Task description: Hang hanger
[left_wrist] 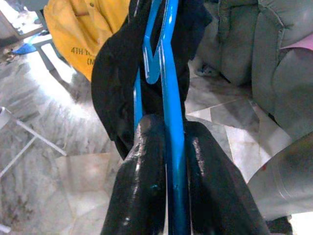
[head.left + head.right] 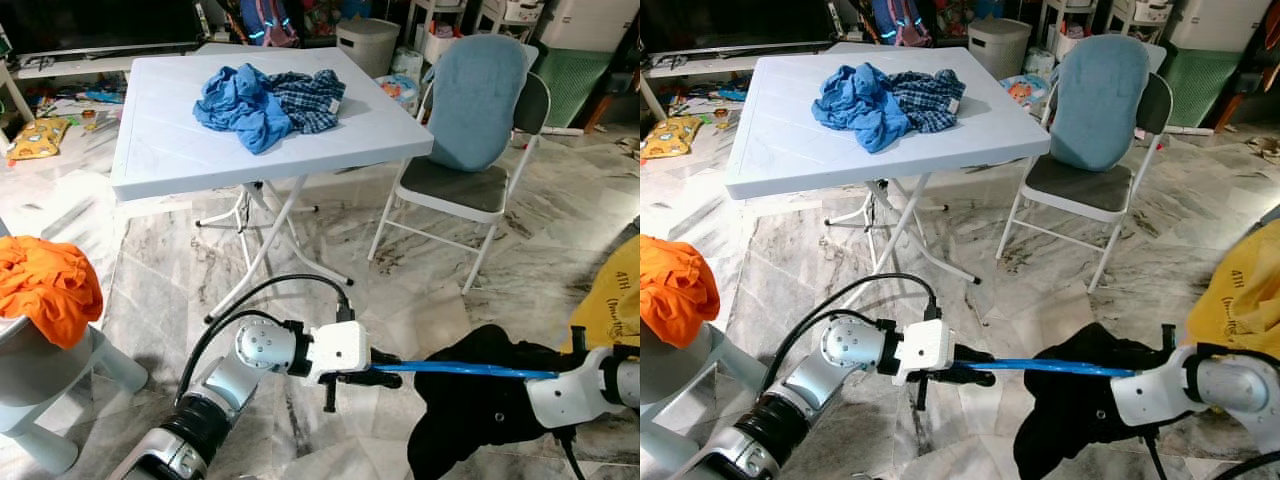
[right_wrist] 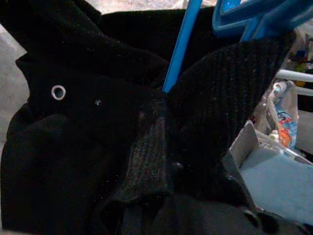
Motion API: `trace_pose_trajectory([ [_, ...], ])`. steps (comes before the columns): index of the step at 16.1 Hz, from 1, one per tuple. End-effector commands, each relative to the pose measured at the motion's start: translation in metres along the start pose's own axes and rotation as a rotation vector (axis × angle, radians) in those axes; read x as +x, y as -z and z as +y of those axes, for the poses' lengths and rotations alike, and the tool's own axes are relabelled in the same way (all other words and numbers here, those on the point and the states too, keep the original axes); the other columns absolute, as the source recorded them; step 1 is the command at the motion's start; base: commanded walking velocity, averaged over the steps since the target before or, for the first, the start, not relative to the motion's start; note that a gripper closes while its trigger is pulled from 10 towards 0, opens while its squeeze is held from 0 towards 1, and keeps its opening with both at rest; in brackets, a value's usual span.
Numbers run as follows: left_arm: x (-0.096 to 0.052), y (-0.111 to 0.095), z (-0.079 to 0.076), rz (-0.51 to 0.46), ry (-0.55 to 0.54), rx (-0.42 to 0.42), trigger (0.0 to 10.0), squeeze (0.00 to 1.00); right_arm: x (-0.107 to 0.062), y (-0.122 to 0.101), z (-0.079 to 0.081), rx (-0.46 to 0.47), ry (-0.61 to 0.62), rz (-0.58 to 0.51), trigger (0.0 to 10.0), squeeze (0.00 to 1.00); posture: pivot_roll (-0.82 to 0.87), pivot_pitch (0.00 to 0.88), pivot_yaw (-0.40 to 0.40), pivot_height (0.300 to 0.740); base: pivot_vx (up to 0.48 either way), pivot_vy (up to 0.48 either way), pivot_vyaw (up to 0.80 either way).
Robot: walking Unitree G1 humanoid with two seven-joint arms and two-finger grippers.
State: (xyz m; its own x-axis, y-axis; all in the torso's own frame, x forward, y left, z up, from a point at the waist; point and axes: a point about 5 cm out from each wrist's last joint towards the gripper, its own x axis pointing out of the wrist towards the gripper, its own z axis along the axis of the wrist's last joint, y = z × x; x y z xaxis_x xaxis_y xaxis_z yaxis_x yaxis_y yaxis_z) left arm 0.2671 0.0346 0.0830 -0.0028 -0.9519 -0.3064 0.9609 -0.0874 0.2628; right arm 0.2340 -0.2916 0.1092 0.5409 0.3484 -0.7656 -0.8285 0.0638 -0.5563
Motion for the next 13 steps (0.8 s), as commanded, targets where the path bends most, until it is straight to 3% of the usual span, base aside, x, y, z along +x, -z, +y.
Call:
trace_pose_trajectory([
  [1,0.006,-0.003,-0.001,0.020,0.050,0.021,0.0,0.00,-0.001,-0.010,-0.013,-0.034,0.057,-0.052,10.0,0.00,-0.02,0.000,-0.050,0.740,0.000,0.000,0.00],
  [6,0.006,-0.002,0.002,0.025,0.021,0.027,0.0,0.00,0.000,-0.010,-0.013,-0.035,0.061,-0.054,10.0,0.00,-0.02,0.000,-0.052,0.740,0.000,0.000,0.00],
  [7,0.006,0.000,0.003,0.038,-0.006,0.030,0.0,0.00,0.001,-0.010,-0.013,-0.015,0.061,-0.062,10.0,0.39,-0.02,0.000,-0.052,0.740,0.000,0.000,0.00],
  [8,0.005,0.002,0.004,0.043,-0.026,0.026,0.0,0.00,0.001,-0.011,-0.015,-0.009,0.079,-0.063,10.0,1.00,-0.02,0.000,-0.054,0.740,0.000,0.000,0.00],
  [13,-0.005,0.016,0.010,0.027,-0.246,-0.109,0.0,0.00,0.011,-0.019,-0.029,-0.032,0.154,-0.089,10.0,1.00,-0.01,0.000,-0.077,0.740,0.000,0.000,0.00],
])
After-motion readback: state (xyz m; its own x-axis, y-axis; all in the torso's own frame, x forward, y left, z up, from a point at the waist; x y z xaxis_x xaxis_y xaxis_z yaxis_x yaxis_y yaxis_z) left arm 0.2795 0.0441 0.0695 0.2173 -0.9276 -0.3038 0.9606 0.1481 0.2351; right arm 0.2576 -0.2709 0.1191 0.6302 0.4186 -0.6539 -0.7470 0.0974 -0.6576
